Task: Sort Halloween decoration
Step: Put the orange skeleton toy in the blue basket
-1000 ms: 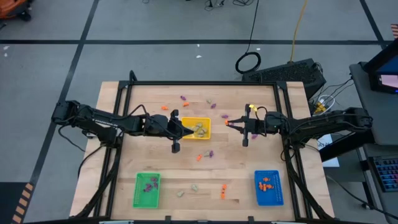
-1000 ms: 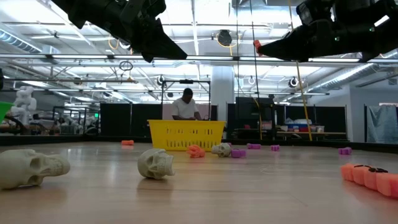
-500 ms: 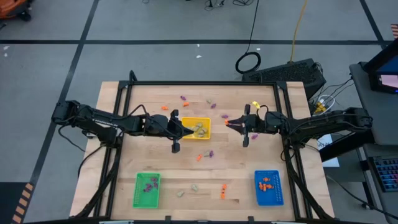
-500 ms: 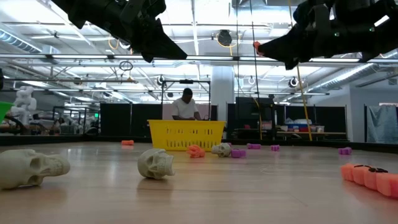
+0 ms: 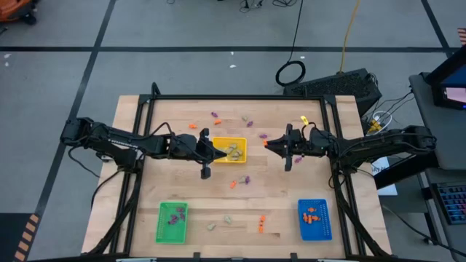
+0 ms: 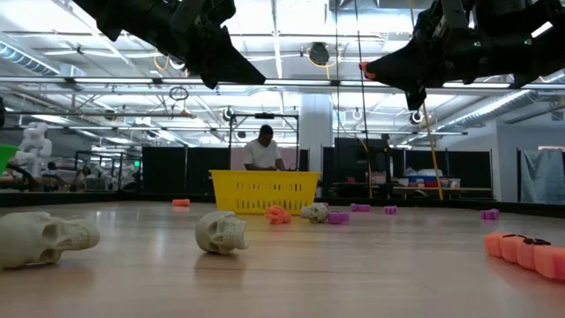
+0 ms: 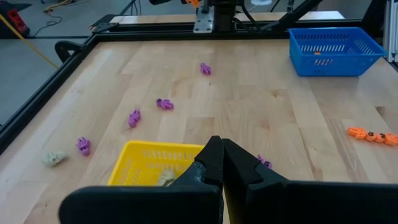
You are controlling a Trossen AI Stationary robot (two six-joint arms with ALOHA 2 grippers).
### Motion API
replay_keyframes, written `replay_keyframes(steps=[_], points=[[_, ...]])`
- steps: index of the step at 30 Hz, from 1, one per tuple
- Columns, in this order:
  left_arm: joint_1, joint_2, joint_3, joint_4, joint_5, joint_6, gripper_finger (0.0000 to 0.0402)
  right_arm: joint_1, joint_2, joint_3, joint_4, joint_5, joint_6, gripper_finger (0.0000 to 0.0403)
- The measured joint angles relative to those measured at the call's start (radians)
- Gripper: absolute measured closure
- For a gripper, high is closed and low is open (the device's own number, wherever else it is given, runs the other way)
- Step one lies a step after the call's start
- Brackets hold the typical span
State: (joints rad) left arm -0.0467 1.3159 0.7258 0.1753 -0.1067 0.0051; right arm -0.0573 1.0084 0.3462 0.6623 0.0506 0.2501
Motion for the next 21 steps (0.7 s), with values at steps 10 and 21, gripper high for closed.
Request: replay_keyframes(steps=[10, 21], points=[[-0.006, 0.0, 0.0, 0.0, 0.001, 0.0, 0.0402, 0.001, -0.001, 0.0, -0.016, -0.184, 0.026, 0.0362], [-0.014, 0.0, 0.0, 0.0, 0.002, 0.001, 0.0402, 0.087, -0.022, 0.019, -0.174, -0.231, 0.151, 0.0364]])
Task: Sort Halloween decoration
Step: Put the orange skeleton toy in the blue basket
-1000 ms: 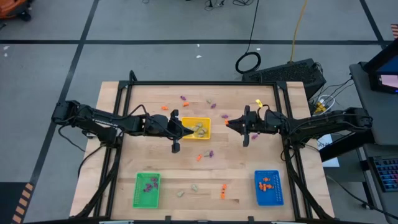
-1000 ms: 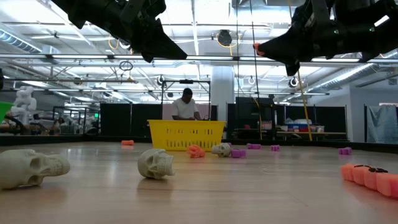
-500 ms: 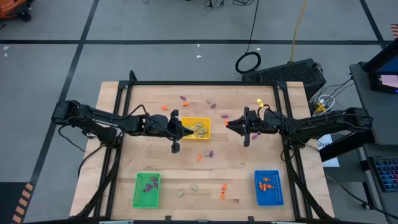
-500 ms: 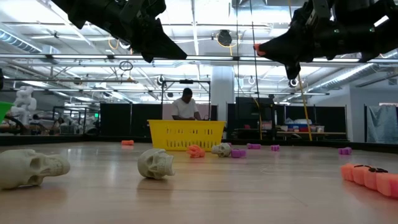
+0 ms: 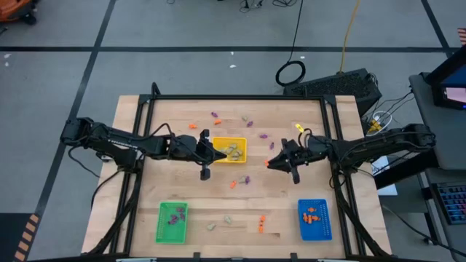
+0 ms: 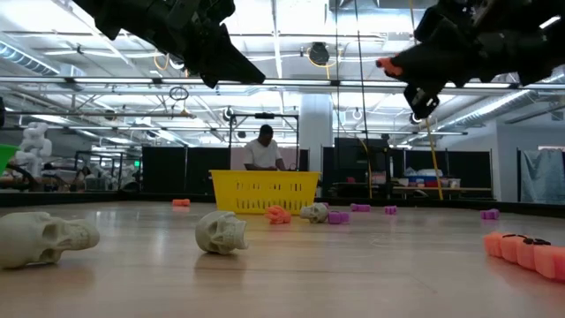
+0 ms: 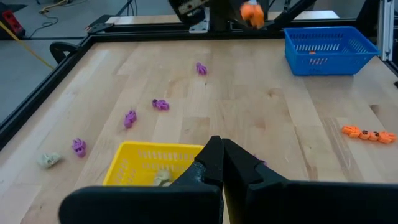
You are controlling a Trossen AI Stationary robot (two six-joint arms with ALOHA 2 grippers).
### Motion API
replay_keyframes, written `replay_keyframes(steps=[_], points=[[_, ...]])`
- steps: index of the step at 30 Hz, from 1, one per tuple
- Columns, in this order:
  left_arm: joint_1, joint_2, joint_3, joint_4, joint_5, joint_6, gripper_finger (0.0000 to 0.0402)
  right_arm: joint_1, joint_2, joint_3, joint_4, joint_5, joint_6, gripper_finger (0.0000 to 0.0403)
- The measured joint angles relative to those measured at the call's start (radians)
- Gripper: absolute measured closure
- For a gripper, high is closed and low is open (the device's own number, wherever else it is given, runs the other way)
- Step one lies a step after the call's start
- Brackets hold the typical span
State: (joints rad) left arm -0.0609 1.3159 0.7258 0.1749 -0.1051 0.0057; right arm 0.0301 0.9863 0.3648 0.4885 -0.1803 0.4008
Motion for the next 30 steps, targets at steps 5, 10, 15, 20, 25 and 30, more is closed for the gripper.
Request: replay_keyframes(steps=[5, 10, 15, 20, 25, 30], points=[[0.0, 0.0, 0.0, 0.0, 0.0, 0.0, 0.0402, 0.077, -0.056, 0.099, -0.312, 0.091, 0.018, 0.0364], [0.0, 0.0, 0.0, 0.002, 0.0, 0.001, 0.0402, 0.16, -0.094, 0.222, -0.569, 0.189, 0.063, 0.0365], [0.0, 0.0, 0.0, 0.003, 0.0, 0.0, 0.0402, 0.267, -0.1, 0.358, -0.859, 0.262, 0.177, 0.0365], [0.0, 0.0, 0.0, 0.003, 0.0, 0.001, 0.0402, 0.405, -0.1, 0.438, -1.028, 0.376, 0.339, 0.0365], [0.0, 0.0, 0.0, 0.004, 0.0, 0.001, 0.0402, 0.543, -0.076, 0.475, -1.142, 0.415, 0.521, 0.0365], [0.0, 0.0, 0.0, 0.004, -0.001, 0.001, 0.0402, 0.658, 0.006, 0.536, -1.284, 0.411, 0.71, 0.0365]])
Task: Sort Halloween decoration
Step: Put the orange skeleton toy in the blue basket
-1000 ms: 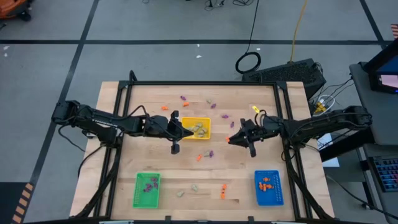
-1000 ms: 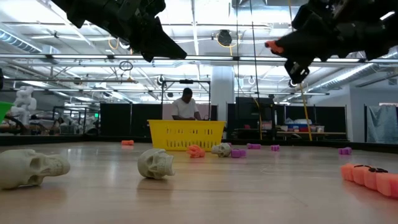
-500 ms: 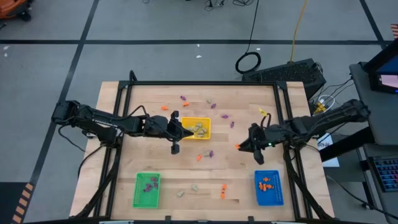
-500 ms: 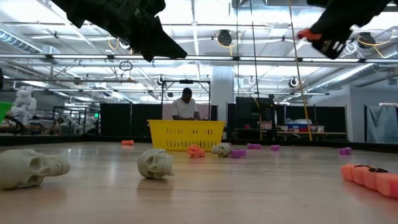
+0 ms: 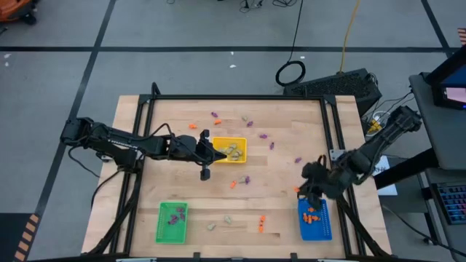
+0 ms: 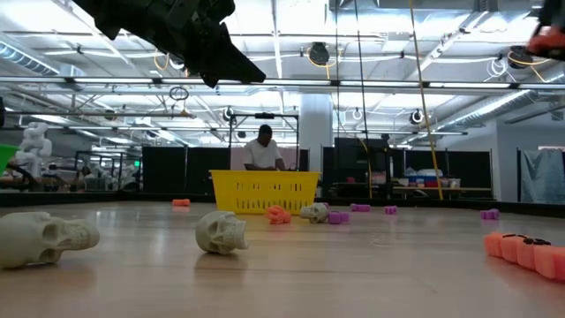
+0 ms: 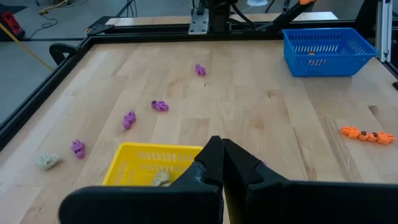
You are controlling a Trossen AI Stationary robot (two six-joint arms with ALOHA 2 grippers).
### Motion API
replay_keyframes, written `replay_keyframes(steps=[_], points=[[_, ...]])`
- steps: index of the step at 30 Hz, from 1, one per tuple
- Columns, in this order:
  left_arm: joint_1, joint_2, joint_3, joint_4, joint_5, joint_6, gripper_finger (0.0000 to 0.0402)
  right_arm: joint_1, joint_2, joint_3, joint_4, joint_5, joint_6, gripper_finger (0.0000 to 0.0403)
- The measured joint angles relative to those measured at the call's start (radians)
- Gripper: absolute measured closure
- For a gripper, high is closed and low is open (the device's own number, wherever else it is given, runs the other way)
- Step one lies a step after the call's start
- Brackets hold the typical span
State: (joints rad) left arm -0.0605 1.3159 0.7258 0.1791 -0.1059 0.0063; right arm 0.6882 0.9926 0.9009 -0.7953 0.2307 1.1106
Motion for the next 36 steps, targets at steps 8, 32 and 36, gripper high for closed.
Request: replay_keyframes(steps=[8, 32, 36], points=[[0.0, 0.0, 0.0, 0.001, -0.002, 0.0, 0.0402, 0.136, 0.214, 0.163, -0.262, -0.059, 0.185, 0.0365], [-0.001, 0.0, 0.0, 0.022, -0.006, -0.001, 0.0402, 0.204, 0.624, 0.205, -0.237, -0.294, 0.261, 0.0336], [-0.001, 0.0, 0.0, 0.021, -0.006, -0.002, 0.0402, 0.203, 0.63, 0.205, -0.241, -0.314, 0.262, 0.0287]])
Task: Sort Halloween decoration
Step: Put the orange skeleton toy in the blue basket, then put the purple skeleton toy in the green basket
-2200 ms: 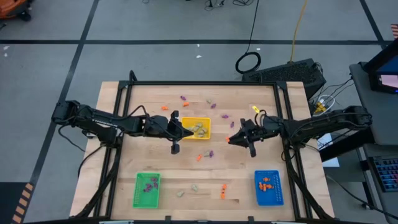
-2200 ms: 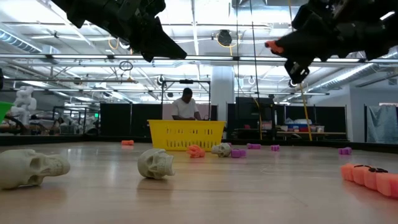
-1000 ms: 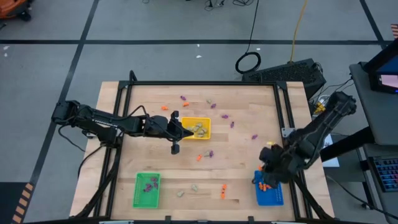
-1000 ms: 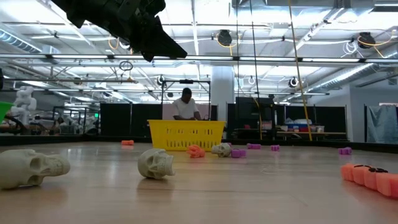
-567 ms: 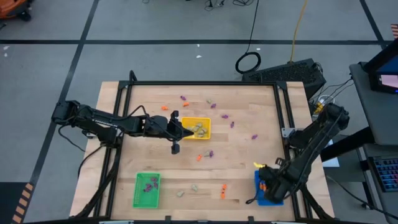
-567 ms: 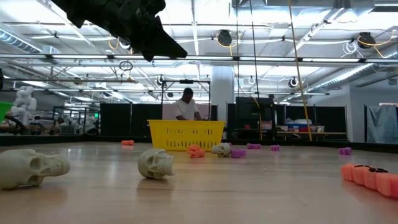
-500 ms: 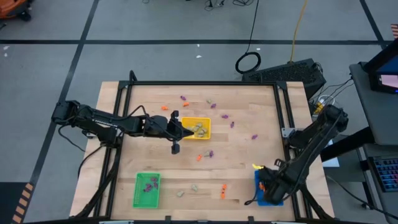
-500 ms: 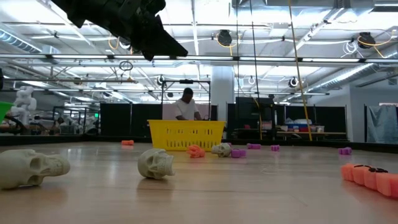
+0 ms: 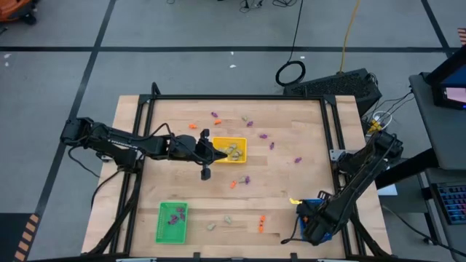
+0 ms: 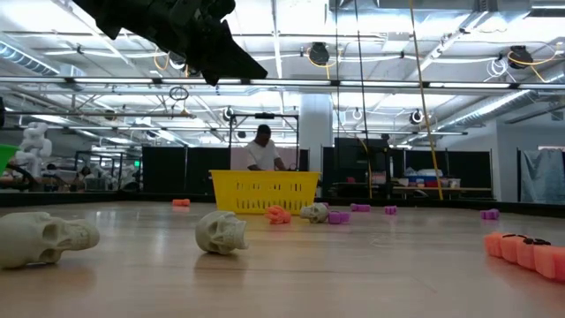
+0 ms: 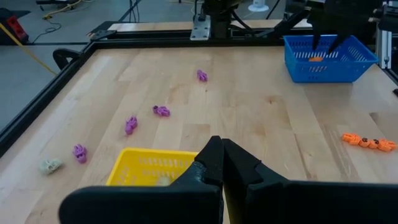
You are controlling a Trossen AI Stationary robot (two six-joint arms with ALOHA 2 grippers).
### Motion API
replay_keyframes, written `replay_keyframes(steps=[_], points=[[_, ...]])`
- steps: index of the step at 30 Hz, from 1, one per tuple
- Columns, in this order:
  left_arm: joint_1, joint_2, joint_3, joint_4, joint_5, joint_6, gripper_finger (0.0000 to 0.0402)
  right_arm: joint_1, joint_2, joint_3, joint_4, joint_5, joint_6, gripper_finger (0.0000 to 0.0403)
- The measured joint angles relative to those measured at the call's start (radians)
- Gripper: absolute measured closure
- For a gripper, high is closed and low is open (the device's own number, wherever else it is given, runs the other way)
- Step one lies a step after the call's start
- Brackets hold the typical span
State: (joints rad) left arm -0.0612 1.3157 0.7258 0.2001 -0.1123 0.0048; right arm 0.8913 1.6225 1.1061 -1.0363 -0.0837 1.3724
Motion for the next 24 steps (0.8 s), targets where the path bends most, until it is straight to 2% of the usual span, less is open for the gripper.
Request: replay_keyframes(steps=[4, 7, 16, 19, 24], points=[[0.0, 0.0, 0.0, 0.0, 0.0, 0.0, 0.0402, 0.0, -0.056, 0.0, -0.002, 0.006, 0.017, 0.0247], [0.0, 0.0, 0.0, 0.0, 0.0, 0.0, 0.0402, -0.002, -0.111, 0.0, -0.018, 0.014, 0.045, 0.0231], [0.0, 0.0, 0.0, -0.006, -0.011, -0.017, 0.0402, -0.03, -0.281, 0.0, -0.089, 0.24, 0.074, 0.0244], [0.002, 0.0, 0.0, -0.008, -0.037, -0.024, 0.0402, -0.057, -0.311, 0.0, -0.093, 0.365, -0.01, 0.025], [0.002, 0.0, 0.0, -0.008, -0.131, -0.024, 0.0402, -0.098, -0.33, 0.0, -0.045, 0.677, -0.266, 0.0253]])
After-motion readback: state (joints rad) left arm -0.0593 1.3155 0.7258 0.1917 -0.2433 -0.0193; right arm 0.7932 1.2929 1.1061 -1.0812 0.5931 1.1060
